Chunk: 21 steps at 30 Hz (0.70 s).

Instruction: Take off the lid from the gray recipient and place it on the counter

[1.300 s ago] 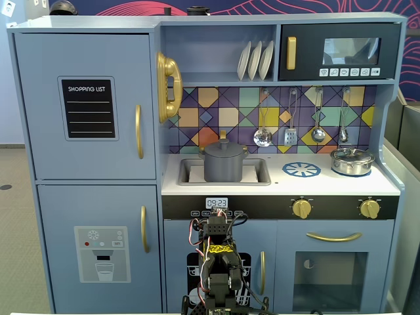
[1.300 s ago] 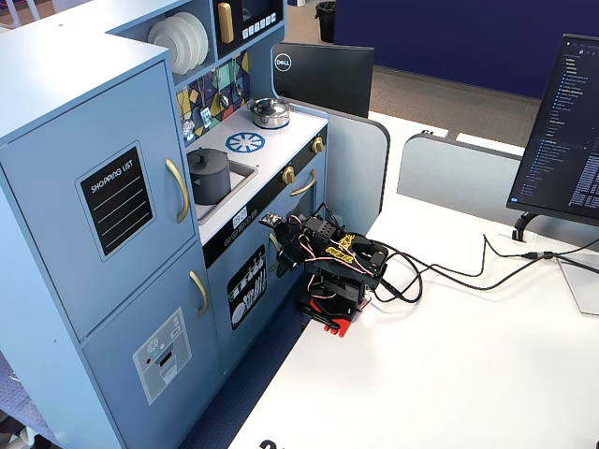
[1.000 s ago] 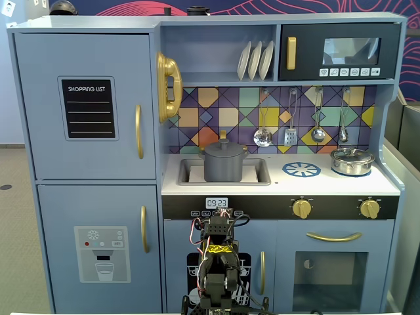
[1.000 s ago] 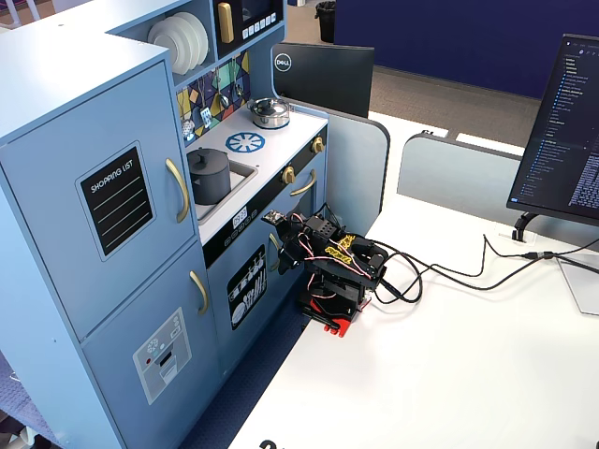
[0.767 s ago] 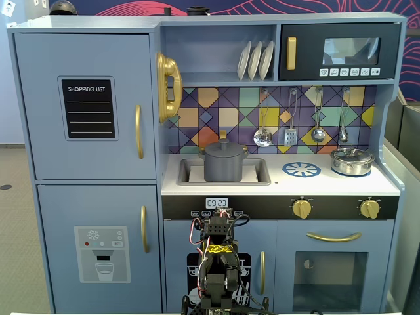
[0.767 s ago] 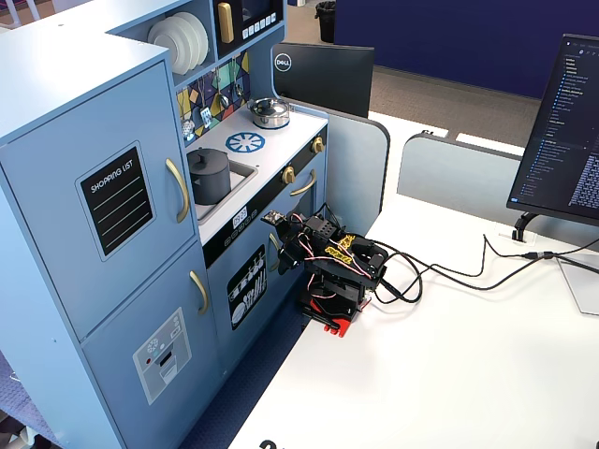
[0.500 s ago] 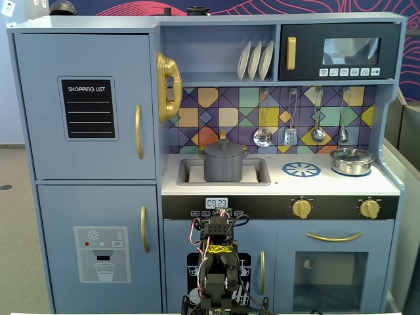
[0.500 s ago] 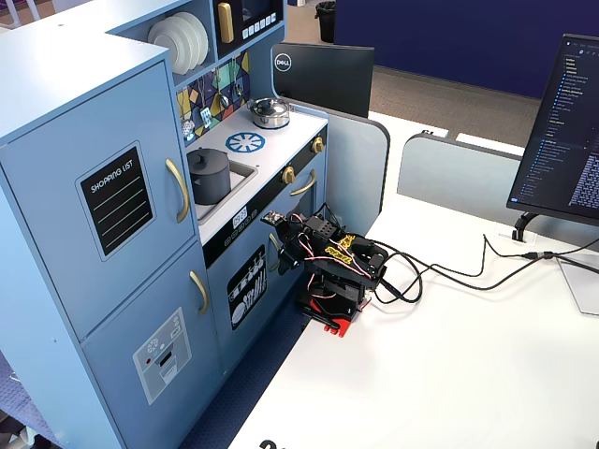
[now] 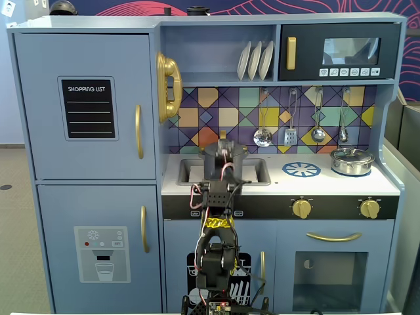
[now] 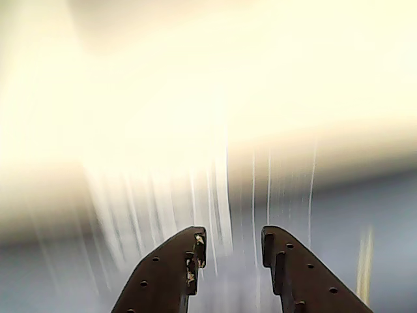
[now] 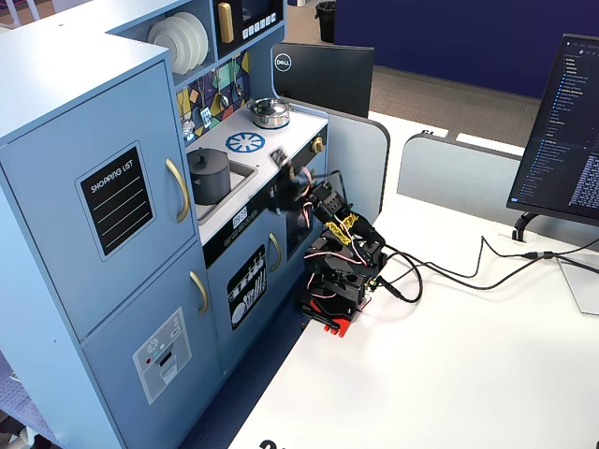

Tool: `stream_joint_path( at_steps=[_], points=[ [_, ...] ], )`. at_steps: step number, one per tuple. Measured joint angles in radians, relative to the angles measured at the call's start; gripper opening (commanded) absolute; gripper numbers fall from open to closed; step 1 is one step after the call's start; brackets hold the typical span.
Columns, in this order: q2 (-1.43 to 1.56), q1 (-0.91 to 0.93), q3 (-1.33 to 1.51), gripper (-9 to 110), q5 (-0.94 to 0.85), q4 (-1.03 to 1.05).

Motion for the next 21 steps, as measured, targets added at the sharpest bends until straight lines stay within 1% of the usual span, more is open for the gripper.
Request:
stream_joint_path(
  at_steps=[1,3,6,8,12,17,21],
  points=[
    [-0.012,-0.005,-0.023,4,-0.006,-0.057],
    [-0.034,-0.009,-0.060,3,-0.014,-0.144],
    [-0.052,-0.009,-0.087,5,-0.034,-0.225],
    [-0.064,-0.012,-0.095,9,-0.044,-0.264],
    [-0.110,-0.032,-0.107,11,-0.060,-0.318],
    [-0.170,-0.029,-0.110,18,-0.067,-0.390],
    [-0.235,-0.032,-0.110,18,-0.067,-0.462]
  ],
)
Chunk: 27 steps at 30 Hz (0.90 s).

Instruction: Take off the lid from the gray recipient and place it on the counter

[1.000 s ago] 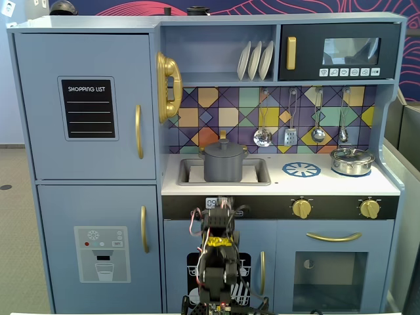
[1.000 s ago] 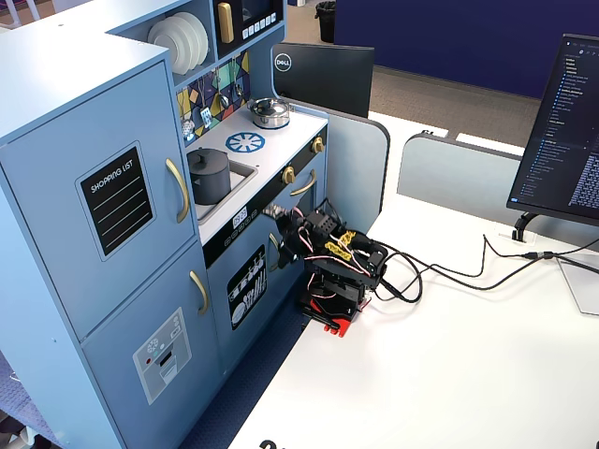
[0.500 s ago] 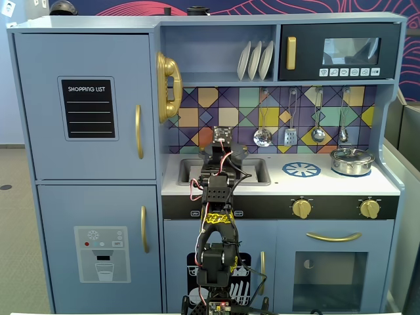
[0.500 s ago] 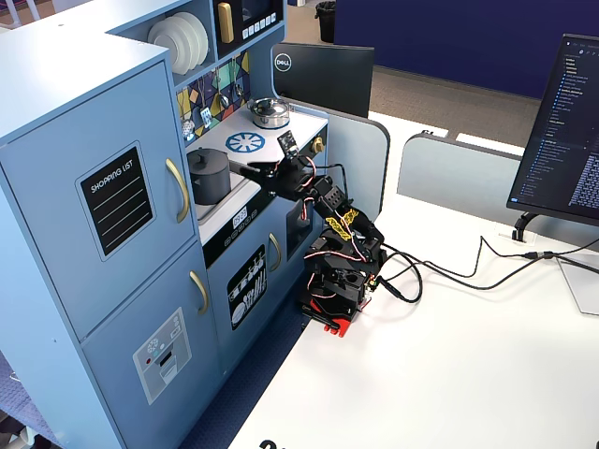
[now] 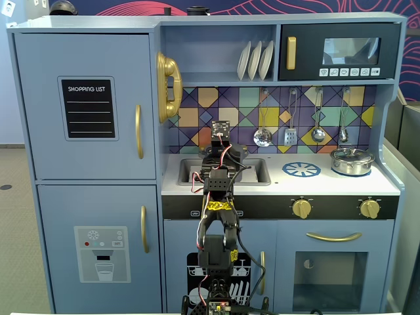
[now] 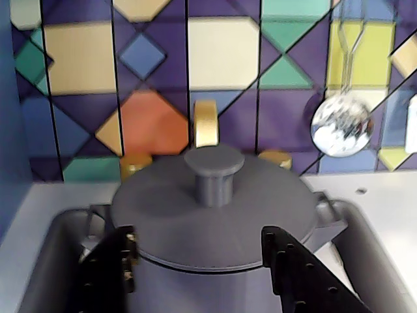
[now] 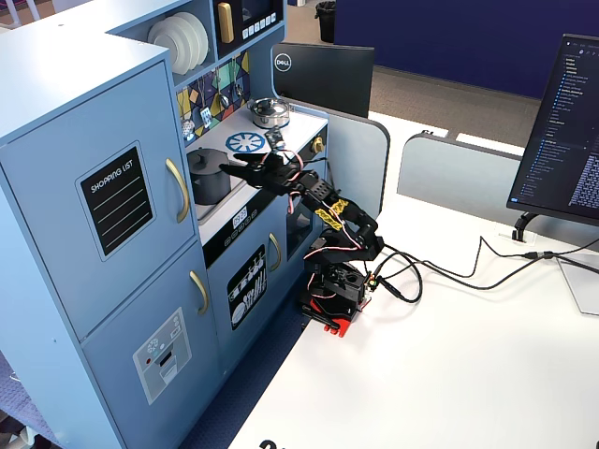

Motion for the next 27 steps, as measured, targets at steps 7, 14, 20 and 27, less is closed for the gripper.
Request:
stream_joint_path(
  at_steps=[7,14,20,27],
  points=[
    [-0.110,0.000,0.000,17,-0.011,-0.140],
    [-0.216,-0.002,0.000,15,-0.028,-0.249],
    [-0.291,-0.002,-0.031,15,-0.029,-0.273],
    [-0.370,-0.002,-0.107,14,-0.025,-0.261]
  ],
)
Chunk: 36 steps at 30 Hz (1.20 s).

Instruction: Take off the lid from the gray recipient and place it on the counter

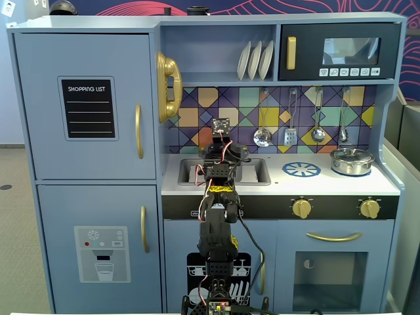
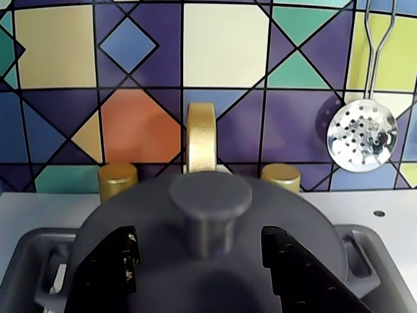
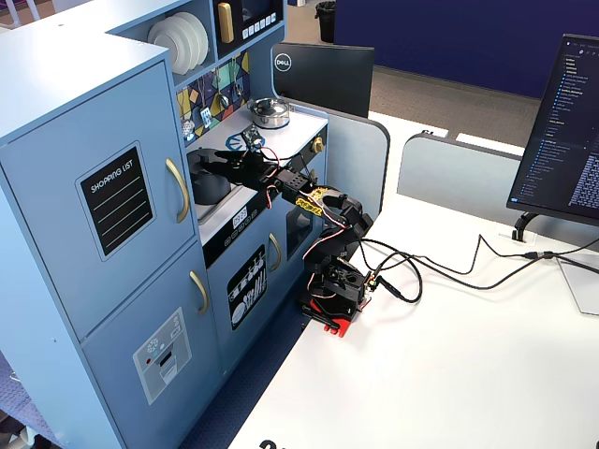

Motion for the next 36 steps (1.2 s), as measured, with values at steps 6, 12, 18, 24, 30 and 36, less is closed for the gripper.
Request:
stream_joint_path(
  at_steps=[6,12,18,24,30,36],
  points=[
    [-0.060,0.000,-0.048,13,0.021,0.000],
    [-0.089,0.000,-0.052,13,0.021,0.000],
    [-0.124,0.000,-0.061,12,0.032,-0.025],
    [-0.181,0.000,-0.095,9,0.032,-0.055],
    [-0.212,-0.009,-0.118,0,0.021,-0.072],
    [-0.212,-0.012,-0.127,0,0.018,-0.084]
  ],
)
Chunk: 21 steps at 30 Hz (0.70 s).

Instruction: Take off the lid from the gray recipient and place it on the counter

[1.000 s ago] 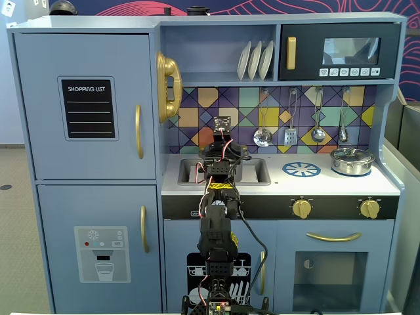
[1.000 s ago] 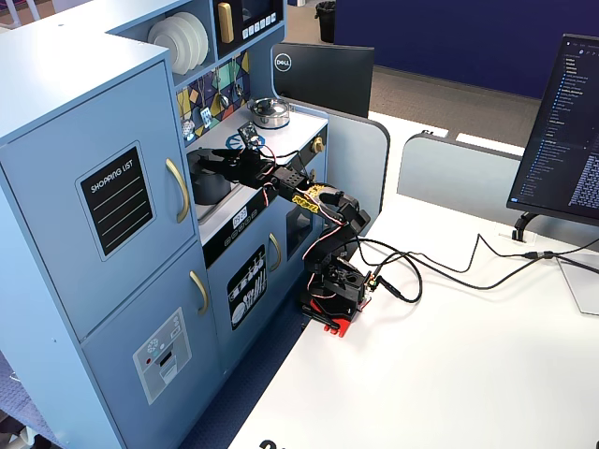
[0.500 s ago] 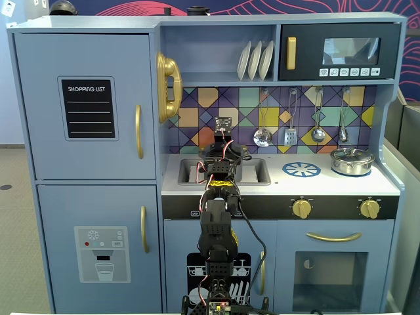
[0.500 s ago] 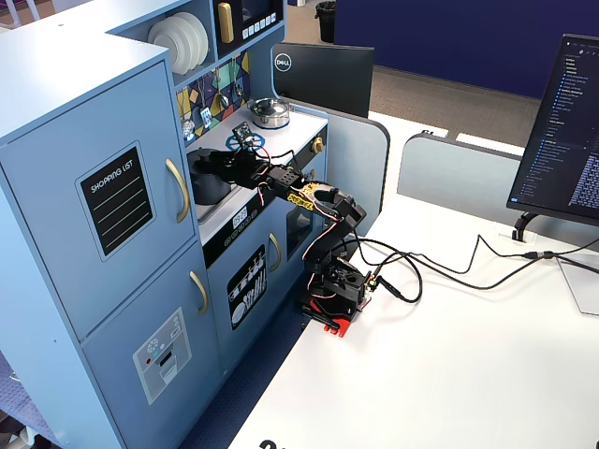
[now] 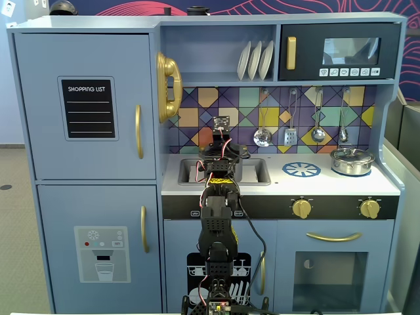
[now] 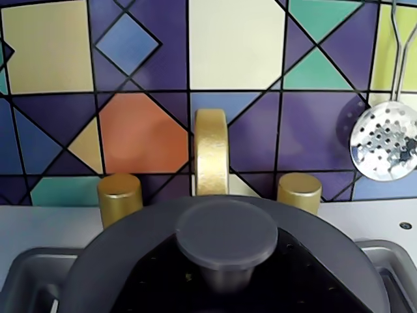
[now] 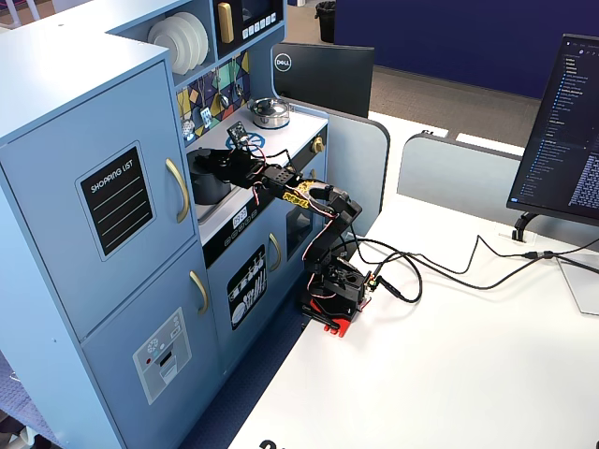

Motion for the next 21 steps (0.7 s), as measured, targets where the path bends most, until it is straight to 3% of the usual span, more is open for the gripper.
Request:
stream_joint_path(
  at_steps=[12,21],
  points=[
    [0.041,-0.009,-0.077,0,-0.011,0.064],
    [0.081,0.169,-0.114,0,0.009,0.075]
  ],
)
